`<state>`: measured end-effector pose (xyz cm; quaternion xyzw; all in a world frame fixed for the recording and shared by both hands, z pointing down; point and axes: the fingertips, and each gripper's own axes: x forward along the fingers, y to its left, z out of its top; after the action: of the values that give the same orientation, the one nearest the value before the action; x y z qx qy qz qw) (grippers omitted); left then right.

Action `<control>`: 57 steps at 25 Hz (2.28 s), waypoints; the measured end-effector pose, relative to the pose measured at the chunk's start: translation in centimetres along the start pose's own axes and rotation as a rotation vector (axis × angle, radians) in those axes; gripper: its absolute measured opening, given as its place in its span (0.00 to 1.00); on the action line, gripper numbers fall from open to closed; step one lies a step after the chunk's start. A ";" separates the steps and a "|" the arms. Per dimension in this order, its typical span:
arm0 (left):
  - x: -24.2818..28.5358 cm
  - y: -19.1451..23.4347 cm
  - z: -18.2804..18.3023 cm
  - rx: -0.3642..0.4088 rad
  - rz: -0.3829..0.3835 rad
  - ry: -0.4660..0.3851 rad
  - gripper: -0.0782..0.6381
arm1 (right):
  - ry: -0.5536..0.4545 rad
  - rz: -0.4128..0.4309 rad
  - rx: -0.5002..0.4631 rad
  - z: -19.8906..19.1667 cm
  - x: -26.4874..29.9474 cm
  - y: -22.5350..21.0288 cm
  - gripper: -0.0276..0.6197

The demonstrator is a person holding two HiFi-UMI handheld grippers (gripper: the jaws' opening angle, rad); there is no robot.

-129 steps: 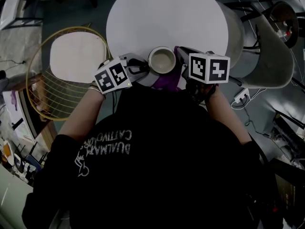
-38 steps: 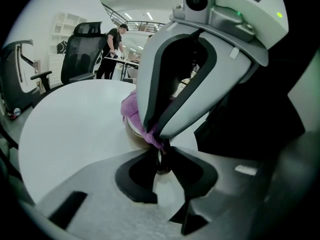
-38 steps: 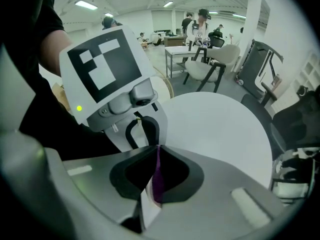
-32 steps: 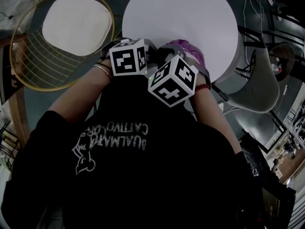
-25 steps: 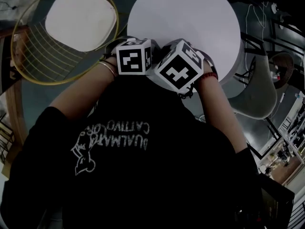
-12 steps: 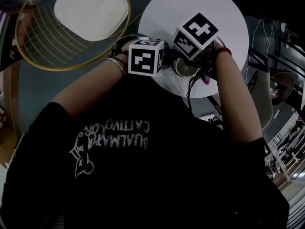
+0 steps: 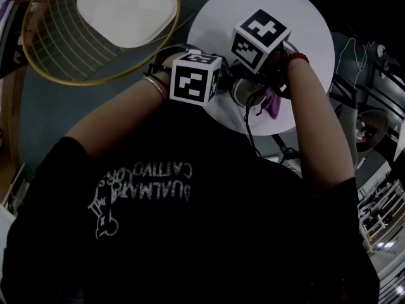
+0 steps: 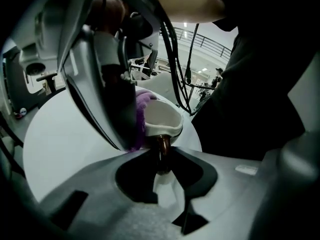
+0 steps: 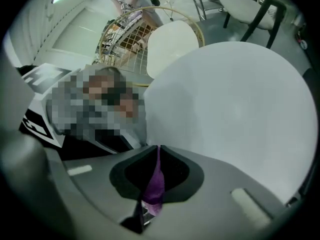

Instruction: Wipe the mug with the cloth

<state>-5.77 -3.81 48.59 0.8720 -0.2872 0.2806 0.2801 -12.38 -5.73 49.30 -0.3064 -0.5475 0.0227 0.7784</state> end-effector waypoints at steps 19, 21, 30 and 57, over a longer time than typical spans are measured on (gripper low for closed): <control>0.0 0.4 0.1 -0.031 0.062 -0.015 0.21 | -0.092 -0.094 0.037 -0.3 0.7 -4.0 0.08; 0.1 0.3 0.1 -0.032 0.063 -0.010 0.21 | -0.117 -0.127 0.048 -0.6 0.7 -4.7 0.08; 0.3 0.0 0.5 -0.052 0.060 0.002 0.21 | -0.270 -0.111 0.202 -2.4 -0.4 -6.2 0.08; -0.2 0.4 0.6 -0.119 0.109 0.047 0.22 | -1.141 -0.007 1.079 -10.5 -2.2 -8.7 0.08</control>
<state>-5.99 -4.45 48.18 0.8302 -0.3437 0.2981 0.3222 -6.80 -18.32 49.55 0.1745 -0.7770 0.4370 0.4181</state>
